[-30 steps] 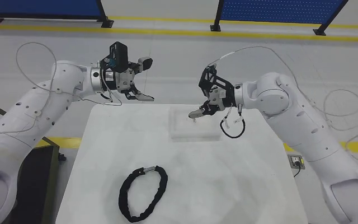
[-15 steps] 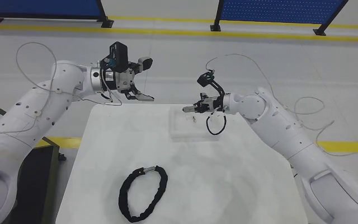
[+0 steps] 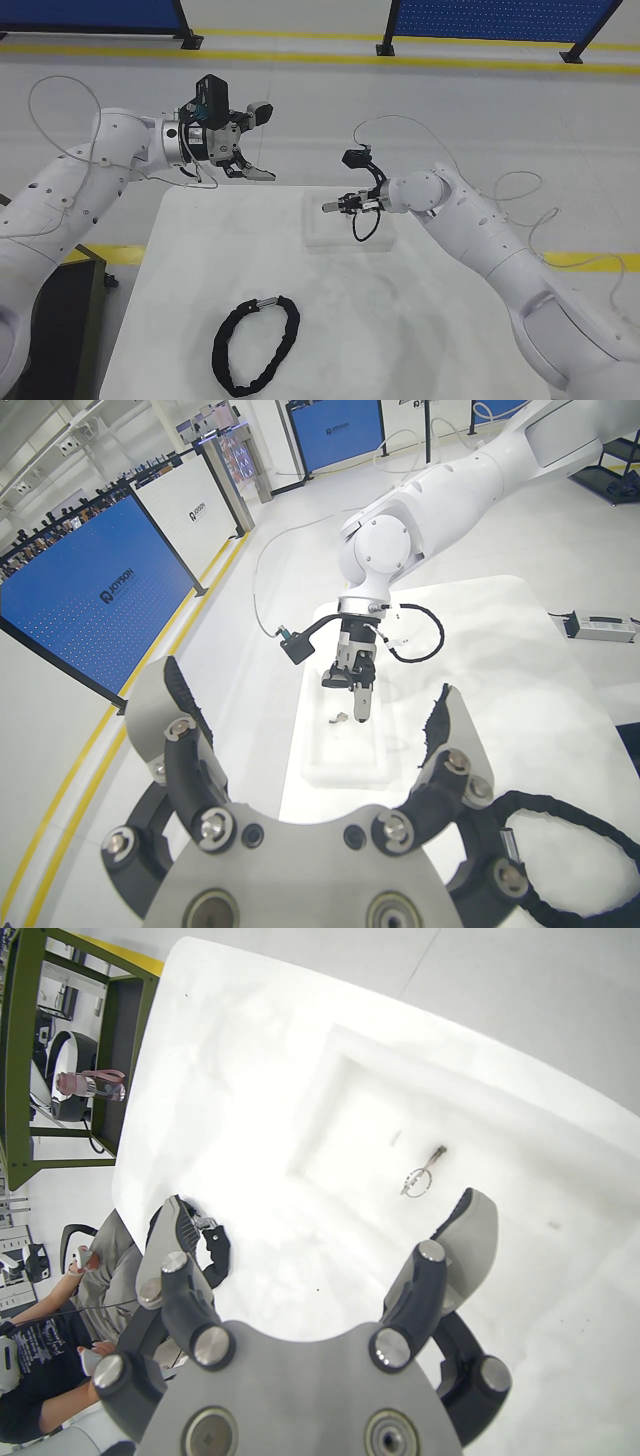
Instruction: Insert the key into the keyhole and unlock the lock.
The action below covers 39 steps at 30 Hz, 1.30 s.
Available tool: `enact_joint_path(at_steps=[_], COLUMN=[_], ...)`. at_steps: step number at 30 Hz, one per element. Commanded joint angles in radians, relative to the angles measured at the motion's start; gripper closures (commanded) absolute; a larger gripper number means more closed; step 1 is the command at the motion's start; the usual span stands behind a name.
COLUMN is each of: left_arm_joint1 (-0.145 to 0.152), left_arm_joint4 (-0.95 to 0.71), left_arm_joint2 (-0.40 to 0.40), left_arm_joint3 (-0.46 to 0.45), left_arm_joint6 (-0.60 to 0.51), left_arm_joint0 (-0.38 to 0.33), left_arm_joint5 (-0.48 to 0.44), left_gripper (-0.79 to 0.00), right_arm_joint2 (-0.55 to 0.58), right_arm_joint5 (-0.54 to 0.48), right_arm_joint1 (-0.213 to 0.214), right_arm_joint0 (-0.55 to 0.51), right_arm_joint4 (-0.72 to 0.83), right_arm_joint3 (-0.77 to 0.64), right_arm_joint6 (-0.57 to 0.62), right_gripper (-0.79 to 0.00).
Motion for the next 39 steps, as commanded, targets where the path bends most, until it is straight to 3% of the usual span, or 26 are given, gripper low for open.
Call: enact_joint_path(at_steps=[1, 6, 29, 33, 39], left_arm_joint1=[0.0, 0.0, 0.0, 0.0, 0.0], left_arm_joint4=[0.0, 0.0, 0.0, 0.0, 0.0], left_arm_joint2=[0.0, 0.0, 0.0, 0.0, 0.0], left_arm_joint3=[0.0, 0.0, 0.0, 0.0, 0.0], left_arm_joint6=[0.0, 0.0, 0.0, 0.0, 0.0], left_arm_joint0=[0.0, 0.0, 0.0, 0.0, 0.0], left_arm_joint5=[0.0, 0.0, 0.0, 0.0, 0.0], left_gripper=[-0.785, -0.785, -0.785, -0.785, -0.785], right_arm_joint2=[-0.012, -0.03, -0.029, -0.03, -0.048], right_arm_joint5=[0.025, 0.062, 0.061, 0.092, 0.221], right_arm_joint1=[-0.016, -0.054, -0.054, -0.057, -0.077], right_arm_joint0=[0.009, 0.027, 0.018, -0.003, -0.011], right_arm_joint4=[-0.007, -0.008, -0.011, -0.053, -0.144], right_arm_joint3=[0.027, 0.08, 0.077, 0.051, 0.031], right_arm_joint6=[0.01, 0.026, 0.014, -0.014, -0.055], right_gripper=[-0.785, -0.785, -0.785, -0.785, -0.785])
